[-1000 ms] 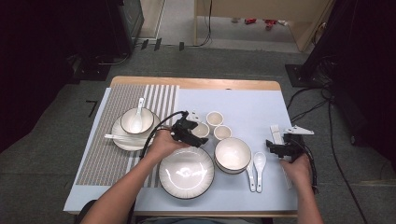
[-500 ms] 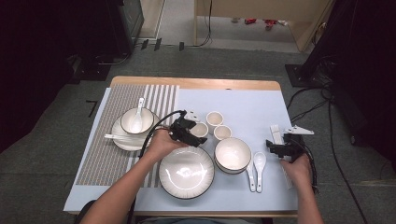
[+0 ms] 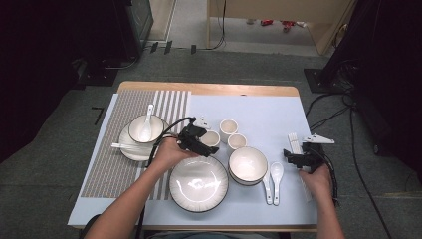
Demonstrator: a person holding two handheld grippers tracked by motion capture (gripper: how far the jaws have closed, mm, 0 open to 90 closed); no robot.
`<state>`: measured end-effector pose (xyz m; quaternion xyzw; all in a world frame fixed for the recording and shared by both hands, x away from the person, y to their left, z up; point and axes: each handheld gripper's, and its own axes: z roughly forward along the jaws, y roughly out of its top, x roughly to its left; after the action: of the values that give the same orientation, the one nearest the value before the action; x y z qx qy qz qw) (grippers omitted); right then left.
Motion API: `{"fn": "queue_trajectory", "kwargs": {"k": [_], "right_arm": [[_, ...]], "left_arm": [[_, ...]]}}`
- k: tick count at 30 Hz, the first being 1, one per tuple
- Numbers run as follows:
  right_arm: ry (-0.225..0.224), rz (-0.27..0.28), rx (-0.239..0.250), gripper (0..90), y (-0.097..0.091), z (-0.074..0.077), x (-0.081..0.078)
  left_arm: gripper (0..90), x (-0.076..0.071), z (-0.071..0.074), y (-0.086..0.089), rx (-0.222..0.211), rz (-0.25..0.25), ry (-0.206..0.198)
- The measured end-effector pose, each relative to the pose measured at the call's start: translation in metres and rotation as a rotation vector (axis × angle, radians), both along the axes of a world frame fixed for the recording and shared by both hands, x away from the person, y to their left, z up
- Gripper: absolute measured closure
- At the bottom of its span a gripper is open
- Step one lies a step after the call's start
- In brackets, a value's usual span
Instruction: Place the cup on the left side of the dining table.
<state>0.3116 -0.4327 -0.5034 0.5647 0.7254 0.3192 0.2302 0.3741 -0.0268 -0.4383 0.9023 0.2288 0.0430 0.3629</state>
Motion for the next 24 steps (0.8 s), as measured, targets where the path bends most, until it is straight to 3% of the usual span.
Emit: {"fn": "queue_trajectory", "kwargs": {"k": [24], "right_arm": [[0.0,0.0,0.0,14.2,0.0,0.0,0.0]], "left_arm": [[27.9,-0.002,0.012,0.011,-0.015,0.019,-0.02]]}}
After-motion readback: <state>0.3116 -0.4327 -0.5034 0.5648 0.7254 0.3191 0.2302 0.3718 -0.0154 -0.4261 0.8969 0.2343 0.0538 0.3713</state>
